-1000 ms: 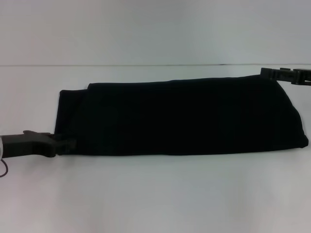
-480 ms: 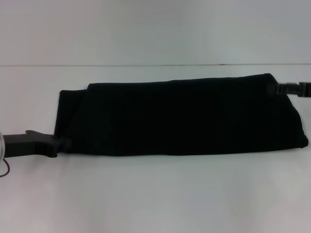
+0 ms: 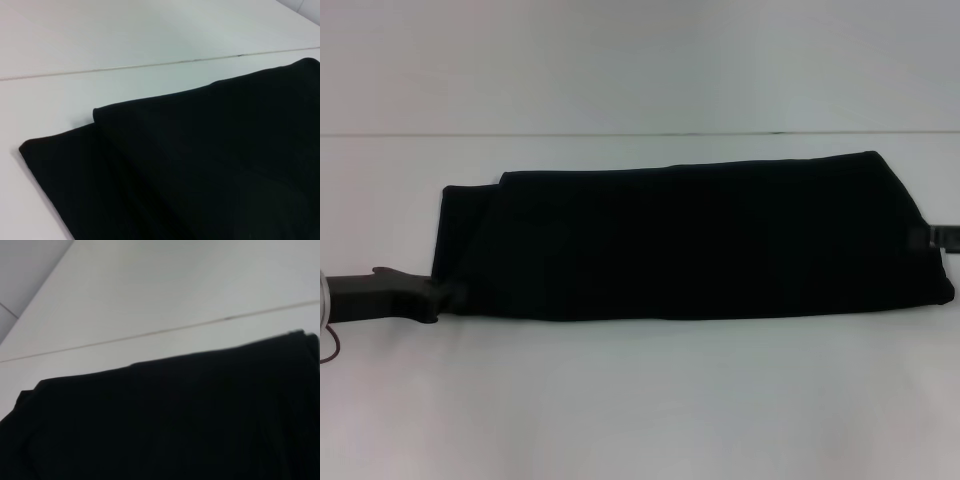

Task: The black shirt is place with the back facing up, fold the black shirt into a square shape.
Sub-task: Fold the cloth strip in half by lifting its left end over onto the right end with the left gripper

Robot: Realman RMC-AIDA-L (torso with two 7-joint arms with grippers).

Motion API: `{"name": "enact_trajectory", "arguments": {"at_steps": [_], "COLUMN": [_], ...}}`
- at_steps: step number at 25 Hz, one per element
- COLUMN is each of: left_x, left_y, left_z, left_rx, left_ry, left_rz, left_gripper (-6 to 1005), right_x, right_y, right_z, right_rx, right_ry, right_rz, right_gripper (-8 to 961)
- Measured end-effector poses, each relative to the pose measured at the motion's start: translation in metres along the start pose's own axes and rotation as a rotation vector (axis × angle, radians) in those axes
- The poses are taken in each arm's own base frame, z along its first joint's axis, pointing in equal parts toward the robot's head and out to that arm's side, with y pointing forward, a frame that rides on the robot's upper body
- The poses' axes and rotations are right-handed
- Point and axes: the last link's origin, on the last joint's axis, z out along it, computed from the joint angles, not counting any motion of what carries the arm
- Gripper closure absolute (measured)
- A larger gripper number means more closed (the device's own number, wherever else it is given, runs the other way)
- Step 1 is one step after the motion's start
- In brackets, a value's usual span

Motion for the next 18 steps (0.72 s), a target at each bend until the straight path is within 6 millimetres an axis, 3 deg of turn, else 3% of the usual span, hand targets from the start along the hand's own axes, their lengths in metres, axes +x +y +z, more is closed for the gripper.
{"name": "enact_trajectory", "arguments": {"at_steps": [7, 18], "left_x": [0.001, 0.005], "left_y": [0.000, 0.000], "left_z": [0.001, 0.003], "left_rx": [0.002, -0.004], "left_ry": [0.001, 0.002], "left_rz": [0.002, 0.007], "left_gripper": [997, 996], "right_x": [0.023, 0.032], "right_y": [-0.013, -0.019], "right_z": [-0.007, -0.002], "right_rx": [0.023, 0.047], "right_ry": [0.007, 0.013], "right_rz": [0.074, 0.104], "right_gripper": [39, 42]}}
